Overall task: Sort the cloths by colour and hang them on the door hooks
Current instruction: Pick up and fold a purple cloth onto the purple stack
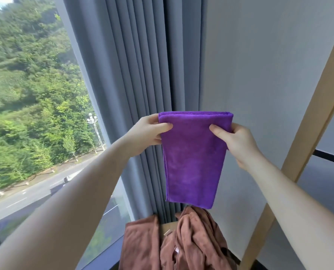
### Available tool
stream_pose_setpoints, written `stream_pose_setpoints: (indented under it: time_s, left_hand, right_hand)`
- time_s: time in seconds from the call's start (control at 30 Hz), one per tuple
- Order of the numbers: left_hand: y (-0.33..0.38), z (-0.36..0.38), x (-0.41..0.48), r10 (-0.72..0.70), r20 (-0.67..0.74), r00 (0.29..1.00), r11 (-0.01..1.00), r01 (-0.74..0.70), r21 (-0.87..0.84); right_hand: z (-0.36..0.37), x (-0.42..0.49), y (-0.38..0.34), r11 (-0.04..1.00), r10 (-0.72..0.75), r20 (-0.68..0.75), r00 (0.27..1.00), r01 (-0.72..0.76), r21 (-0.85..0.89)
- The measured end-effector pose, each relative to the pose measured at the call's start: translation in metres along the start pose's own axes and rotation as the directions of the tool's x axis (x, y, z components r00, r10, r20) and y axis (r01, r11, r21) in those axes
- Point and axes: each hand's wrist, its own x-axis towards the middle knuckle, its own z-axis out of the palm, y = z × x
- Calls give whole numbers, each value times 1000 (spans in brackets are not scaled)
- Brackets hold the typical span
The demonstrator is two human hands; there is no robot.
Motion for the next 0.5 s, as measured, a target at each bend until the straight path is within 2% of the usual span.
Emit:
stream_pose_setpoints:
  time_s: [0.07, 0.2, 0.5]
  left_hand:
    - [-17, 3, -16, -8, -92, 996, 997, 1, -74]
    - [-42, -8, -50, -32, -202, 979, 998, 19, -67]
    - [-90, -47, -141, -129, -153, 980, 989, 117, -87]
  right_hand:
    - [10, -5, 11, 999, 32, 39, 999, -33, 5]
    - [33, -24, 28, 997, 80, 114, 990, -82, 13]
    - [82, -98, 66, 991, 135, 233, 963, -130, -38]
